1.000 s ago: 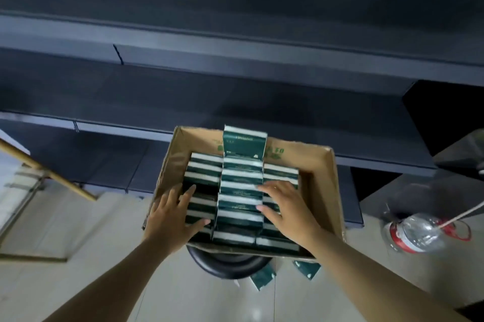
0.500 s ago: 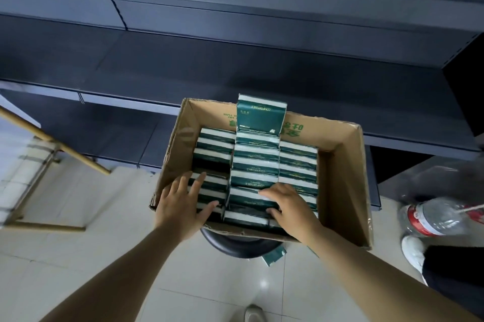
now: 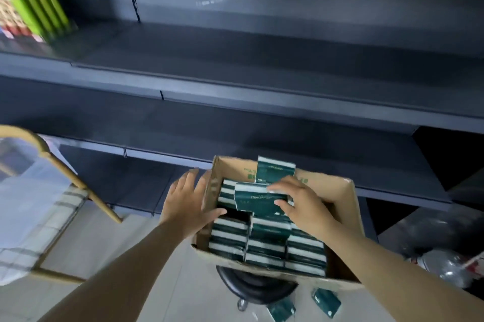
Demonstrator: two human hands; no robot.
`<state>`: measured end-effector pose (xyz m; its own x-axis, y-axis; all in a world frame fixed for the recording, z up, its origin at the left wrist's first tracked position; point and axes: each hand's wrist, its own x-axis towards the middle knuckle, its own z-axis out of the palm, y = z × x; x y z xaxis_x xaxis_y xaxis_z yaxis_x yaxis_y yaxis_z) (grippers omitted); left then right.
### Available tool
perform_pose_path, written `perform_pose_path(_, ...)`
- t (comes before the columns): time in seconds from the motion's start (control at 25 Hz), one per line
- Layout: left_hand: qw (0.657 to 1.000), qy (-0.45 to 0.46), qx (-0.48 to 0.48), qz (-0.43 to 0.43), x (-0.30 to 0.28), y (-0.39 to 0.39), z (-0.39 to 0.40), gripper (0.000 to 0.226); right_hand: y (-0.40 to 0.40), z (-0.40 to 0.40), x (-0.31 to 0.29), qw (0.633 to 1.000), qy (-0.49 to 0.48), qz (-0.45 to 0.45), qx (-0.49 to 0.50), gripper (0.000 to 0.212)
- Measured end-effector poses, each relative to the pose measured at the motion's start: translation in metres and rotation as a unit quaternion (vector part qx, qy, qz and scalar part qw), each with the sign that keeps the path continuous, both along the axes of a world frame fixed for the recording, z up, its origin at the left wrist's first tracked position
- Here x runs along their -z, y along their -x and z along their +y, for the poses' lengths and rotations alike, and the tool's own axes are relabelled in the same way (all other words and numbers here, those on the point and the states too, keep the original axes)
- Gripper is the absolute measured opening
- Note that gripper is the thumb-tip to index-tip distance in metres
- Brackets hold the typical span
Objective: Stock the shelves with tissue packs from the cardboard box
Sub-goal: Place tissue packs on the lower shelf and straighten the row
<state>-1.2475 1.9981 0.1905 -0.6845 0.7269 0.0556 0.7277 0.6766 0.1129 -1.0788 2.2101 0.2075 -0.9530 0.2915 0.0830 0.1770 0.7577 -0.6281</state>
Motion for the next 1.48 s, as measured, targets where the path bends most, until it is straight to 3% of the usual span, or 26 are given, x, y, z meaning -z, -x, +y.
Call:
perform_pose_path(0.36,0.981,-0.1,0.077,0.145,-0.202,0.112,-0.077,0.101,0.102,-0.105,-0.2,0.983,-0.064,0.16,0.062,0.031)
perform_pose_path(0.68,0.95,-0.194,0.065,0.236,-0.324,0.224,-0.109,0.102,0.212,-0.151,-0.333,0.965,-0.099,0.241,0.04,0.028)
perform_pose_path(1.04,0.942,-0.206,0.022,0.264,-0.371,0.353,-0.105,0.1,0.352,-0.136,-0.391,0.95,-0.13,0.283,0.031,0.027)
perform_pose_path(1.48,0.955,-0.13,0.036,0.265,-0.39,0.522,-0.043,0.1,0.544,-0.102,-0.393,0.942,-0.17,0.28,0.072,0.027)
